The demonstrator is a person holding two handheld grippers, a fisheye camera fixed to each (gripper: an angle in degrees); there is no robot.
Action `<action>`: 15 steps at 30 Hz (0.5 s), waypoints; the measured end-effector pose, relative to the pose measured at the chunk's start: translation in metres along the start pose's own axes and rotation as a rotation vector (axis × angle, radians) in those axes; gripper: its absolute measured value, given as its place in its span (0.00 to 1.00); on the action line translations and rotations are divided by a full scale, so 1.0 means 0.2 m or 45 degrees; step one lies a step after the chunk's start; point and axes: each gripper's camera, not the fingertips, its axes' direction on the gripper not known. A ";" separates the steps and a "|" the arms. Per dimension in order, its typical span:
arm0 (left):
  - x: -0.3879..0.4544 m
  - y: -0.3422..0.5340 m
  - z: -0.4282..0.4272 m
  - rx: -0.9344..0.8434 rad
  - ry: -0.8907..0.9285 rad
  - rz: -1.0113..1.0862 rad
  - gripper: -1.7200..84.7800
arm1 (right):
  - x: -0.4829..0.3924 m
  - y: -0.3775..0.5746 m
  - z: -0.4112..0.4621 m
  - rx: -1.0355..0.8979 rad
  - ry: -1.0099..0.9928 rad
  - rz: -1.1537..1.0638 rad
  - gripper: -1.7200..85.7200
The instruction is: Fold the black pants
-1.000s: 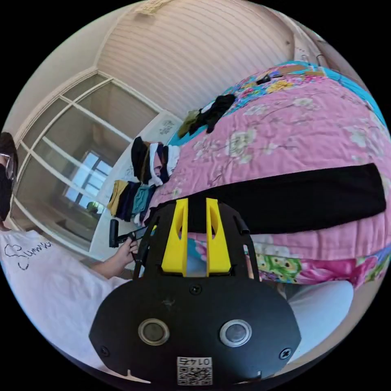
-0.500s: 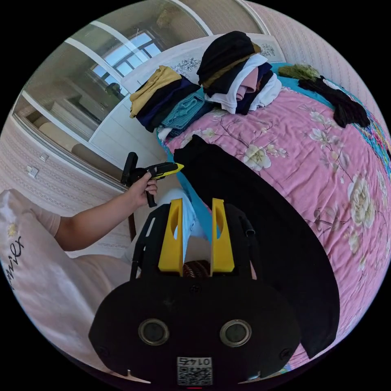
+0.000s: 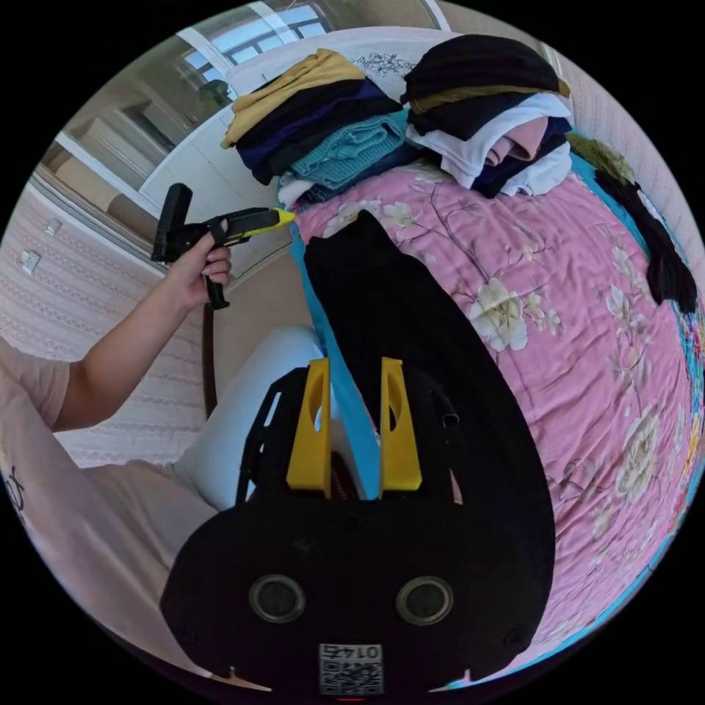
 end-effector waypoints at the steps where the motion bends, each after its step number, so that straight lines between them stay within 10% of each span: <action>1: -0.01 0.04 0.01 -0.043 -0.110 0.061 0.04 | 0.00 -0.07 0.07 -0.019 -0.007 -0.024 0.14; 15: 0.04 0.09 0.27 -0.297 -0.287 0.479 0.09 | 0.14 -0.76 0.72 -0.221 -0.231 0.050 0.09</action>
